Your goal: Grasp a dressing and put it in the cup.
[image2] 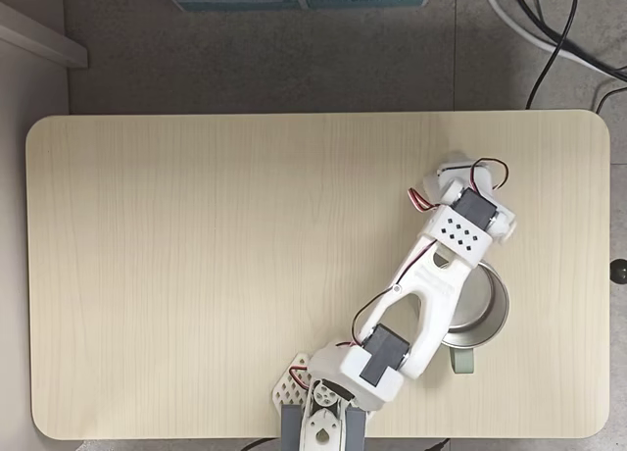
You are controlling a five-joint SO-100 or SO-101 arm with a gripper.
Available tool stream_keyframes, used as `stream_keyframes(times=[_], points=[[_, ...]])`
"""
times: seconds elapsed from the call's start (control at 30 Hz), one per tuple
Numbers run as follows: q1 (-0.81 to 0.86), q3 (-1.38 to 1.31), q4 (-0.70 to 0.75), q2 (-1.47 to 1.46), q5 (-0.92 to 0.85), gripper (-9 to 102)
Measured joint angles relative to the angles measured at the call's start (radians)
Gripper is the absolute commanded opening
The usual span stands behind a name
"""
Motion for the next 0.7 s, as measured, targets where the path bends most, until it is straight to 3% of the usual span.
stream_keyframes(times=[0.1, 0.2, 0.27, 0.53, 0.7], points=[[-0.002, 0.0, 0.0, 0.0, -0.005, 20], [-0.002, 0.0, 0.0, 0.0, -0.011, 4], [-0.002, 0.0, -0.005, 0.0, -0.011, 0], [-0.003, 0.0, 0.003, 0.0, -0.009, 0], [0.0, 0.023, 0.104, -0.034, 0.031, 0]])
